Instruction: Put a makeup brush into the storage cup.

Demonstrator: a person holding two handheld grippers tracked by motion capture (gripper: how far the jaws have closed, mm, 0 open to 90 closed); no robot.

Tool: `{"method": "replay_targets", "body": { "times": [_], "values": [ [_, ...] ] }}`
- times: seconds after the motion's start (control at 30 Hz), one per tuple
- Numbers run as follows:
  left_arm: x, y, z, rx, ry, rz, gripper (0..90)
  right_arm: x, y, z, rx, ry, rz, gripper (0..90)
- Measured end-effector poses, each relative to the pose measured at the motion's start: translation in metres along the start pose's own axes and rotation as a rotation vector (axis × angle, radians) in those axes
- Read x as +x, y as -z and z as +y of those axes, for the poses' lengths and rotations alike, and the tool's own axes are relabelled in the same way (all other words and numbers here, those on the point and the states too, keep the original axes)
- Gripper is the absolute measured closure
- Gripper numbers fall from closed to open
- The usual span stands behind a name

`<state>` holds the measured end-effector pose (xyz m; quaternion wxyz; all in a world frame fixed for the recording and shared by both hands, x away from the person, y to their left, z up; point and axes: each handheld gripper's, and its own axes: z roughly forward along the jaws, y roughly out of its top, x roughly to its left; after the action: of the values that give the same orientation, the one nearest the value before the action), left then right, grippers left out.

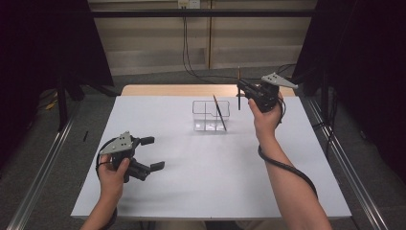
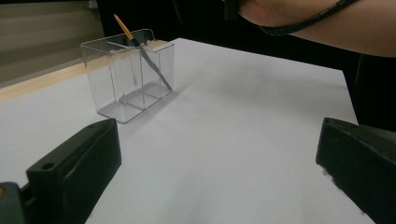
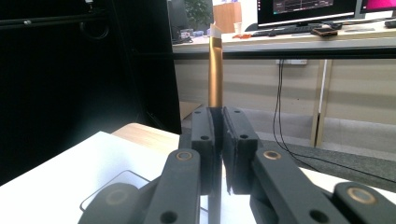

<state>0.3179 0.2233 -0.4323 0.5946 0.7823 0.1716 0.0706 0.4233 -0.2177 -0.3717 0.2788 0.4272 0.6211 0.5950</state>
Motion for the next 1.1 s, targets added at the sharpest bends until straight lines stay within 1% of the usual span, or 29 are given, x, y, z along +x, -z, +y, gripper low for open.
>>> {"method": "replay_targets", "body": {
  "times": [0.27, 0.33, 0.63, 1.1],
  "values": [
    [0.0, 0.0, 0.0, -0.006, 0.004, -0.002, 0.1, 0.006, -0.005, 0.002, -0.003, 0.01, 0.02, 84.1],
    [0.0, 0.0, 0.0, -0.001, 0.001, -0.001, 0.0, 0.007, -0.006, 0.002, -0.003, 0.014, 0.022, 84.1],
    [-0.001, -0.001, 0.0, -0.001, 0.001, -0.005, 0.0, 0.011, -0.008, 0.003, -0.01, 0.021, 0.036, 84.0],
    [-0.002, 0.001, 0.001, -0.013, 0.001, -0.009, 0.1, 0.017, -0.015, 0.002, -0.023, 0.017, 0.063, 84.0]
  ]
}}
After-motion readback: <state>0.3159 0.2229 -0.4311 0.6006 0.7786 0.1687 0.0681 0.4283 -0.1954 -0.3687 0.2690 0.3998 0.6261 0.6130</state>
